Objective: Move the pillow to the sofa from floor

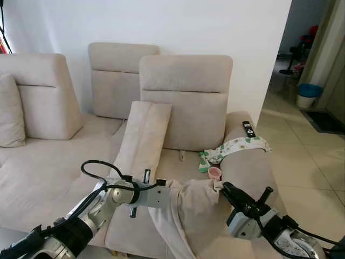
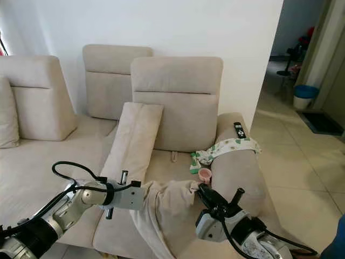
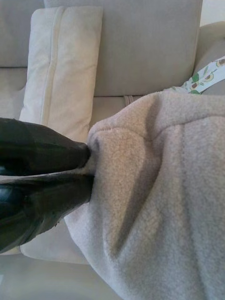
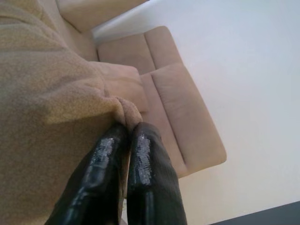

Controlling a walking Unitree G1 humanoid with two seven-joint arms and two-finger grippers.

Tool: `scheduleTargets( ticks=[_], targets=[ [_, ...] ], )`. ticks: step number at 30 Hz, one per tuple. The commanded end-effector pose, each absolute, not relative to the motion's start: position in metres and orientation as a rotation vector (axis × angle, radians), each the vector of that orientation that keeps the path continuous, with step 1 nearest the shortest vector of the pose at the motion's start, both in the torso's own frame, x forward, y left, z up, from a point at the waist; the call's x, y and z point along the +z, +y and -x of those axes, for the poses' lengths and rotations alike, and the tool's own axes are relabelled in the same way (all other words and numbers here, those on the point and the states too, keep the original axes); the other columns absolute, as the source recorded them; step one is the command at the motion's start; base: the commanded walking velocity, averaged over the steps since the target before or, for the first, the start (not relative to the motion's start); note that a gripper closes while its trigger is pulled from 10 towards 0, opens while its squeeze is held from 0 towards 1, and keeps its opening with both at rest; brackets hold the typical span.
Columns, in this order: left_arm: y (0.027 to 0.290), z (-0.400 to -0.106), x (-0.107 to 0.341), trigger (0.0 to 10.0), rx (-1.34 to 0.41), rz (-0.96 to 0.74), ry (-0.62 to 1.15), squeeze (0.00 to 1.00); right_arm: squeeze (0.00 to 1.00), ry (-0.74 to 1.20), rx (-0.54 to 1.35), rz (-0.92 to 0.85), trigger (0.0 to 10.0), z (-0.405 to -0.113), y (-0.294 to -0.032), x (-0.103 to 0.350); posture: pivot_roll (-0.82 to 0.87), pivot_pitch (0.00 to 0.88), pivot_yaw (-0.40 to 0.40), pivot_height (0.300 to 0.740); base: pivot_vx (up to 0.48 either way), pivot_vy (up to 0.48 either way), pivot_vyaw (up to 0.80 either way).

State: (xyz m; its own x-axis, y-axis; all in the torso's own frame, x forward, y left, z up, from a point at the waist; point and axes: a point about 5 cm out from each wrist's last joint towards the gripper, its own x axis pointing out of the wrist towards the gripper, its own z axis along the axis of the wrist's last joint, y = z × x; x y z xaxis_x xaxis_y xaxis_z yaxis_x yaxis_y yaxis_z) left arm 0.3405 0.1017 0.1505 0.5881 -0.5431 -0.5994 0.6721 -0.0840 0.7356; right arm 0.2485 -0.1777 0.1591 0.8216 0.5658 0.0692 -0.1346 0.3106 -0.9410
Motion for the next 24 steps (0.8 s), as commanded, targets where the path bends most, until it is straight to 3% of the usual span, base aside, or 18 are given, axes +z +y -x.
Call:
scheduleTargets(
  ticks=[1, 24],
  targets=[
    [0.0872, -0.3390, 0.1610, 10.0, -1.043, -1.291, 0.030, 0.00, 0.00, -0.547, 0.478, 1.152, 10.0, -0.2466, -0.1657, 0.1769, 0.08, 0.000, 0.049, 0.740, 0.000, 0.000, 0.00],
    [0.0839, -0.3404, 0.1623, 10.0, -1.042, -1.299, 0.019, 0.00, 0.00, -0.548, 0.467, 1.166, 10.0, -0.2492, -0.1671, 0.1790, 0.07, 0.000, 0.053, 0.740, 0.000, 0.000, 0.00]
  ],
)
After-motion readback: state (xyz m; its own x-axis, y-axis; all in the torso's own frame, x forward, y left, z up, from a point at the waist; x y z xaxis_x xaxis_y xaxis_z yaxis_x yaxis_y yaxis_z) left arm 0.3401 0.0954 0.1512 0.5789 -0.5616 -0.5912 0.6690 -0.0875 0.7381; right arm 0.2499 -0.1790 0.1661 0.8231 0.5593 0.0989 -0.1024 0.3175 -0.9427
